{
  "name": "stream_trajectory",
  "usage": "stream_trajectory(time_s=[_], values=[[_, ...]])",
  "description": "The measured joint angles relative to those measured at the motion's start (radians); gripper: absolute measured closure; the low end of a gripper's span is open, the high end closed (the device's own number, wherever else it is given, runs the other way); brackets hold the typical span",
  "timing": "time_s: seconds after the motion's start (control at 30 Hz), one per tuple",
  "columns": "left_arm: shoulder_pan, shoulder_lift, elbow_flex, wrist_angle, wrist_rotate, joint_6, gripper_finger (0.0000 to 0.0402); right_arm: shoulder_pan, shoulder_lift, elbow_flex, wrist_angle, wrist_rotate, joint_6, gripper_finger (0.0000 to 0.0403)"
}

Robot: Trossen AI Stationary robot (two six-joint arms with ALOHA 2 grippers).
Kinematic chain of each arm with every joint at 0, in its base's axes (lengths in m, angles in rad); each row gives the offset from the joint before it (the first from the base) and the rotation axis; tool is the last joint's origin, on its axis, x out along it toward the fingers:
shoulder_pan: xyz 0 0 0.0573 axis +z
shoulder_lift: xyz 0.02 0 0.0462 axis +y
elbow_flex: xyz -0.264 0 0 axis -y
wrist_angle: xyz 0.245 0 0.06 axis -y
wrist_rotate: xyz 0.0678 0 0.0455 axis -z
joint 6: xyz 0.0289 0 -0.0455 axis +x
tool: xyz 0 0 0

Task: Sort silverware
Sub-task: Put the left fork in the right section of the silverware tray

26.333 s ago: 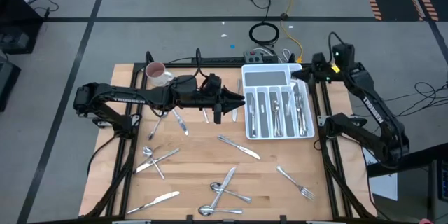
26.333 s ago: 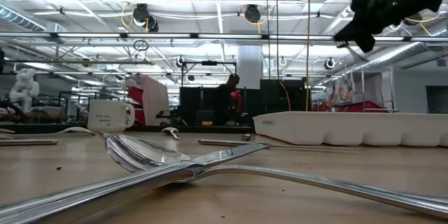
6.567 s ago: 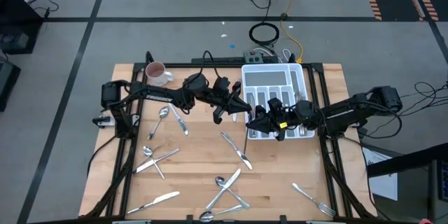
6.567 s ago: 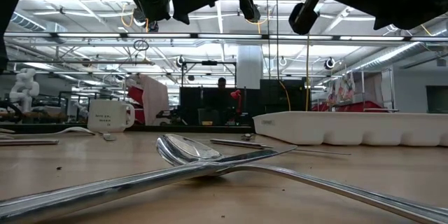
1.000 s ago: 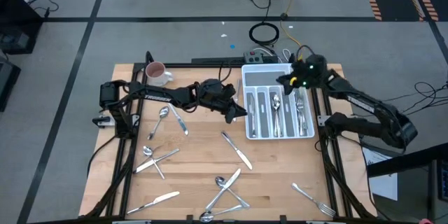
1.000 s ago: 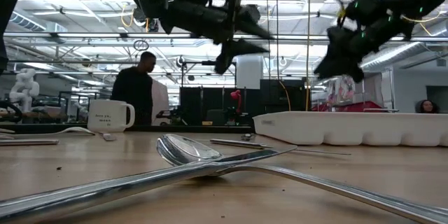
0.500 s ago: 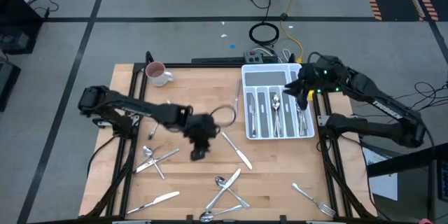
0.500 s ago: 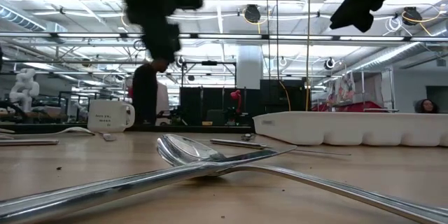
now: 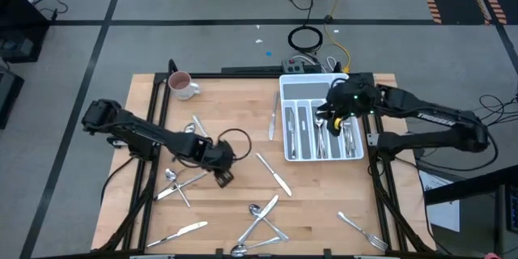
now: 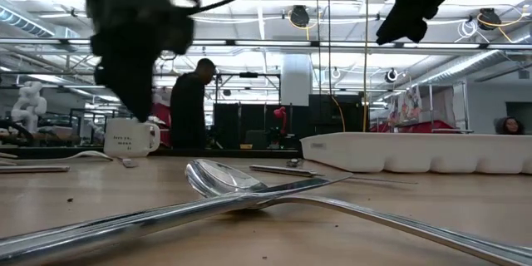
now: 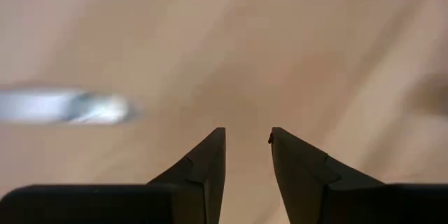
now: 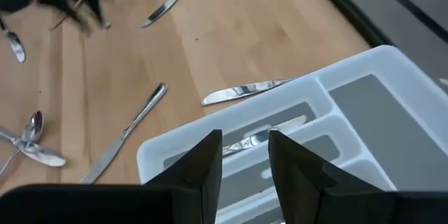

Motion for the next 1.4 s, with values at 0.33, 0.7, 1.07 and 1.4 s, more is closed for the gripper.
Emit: stream_trajectory(time_s=[0.33, 0.7, 1.07, 1.4], values=[[-0.089, -0.185, 0.001, -0.619, -0.099, -0.513, 0.0281, 0.038, 0.102, -0.001, 0.035, 0.001, -0.011, 0.0293], [-0.305, -0.238, -0.014, -0.701, -0.078, -0.758, 0.0281, 0.062, 0.171, -0.001, 0.118, -0.002, -0.018, 0.0293], [-0.378, -0.182, -0.211, -0.456, 0.076, -0.986, 0.0281, 0.062, 0.185, -0.001, 0.137, -0.004, -0.002, 0.0293], [-0.378, -0.112, -0.215, -0.380, 0.067, -0.955, 0.0281, 0.062, 0.185, -0.001, 0.137, -0.004, 0.016, 0.0293]])
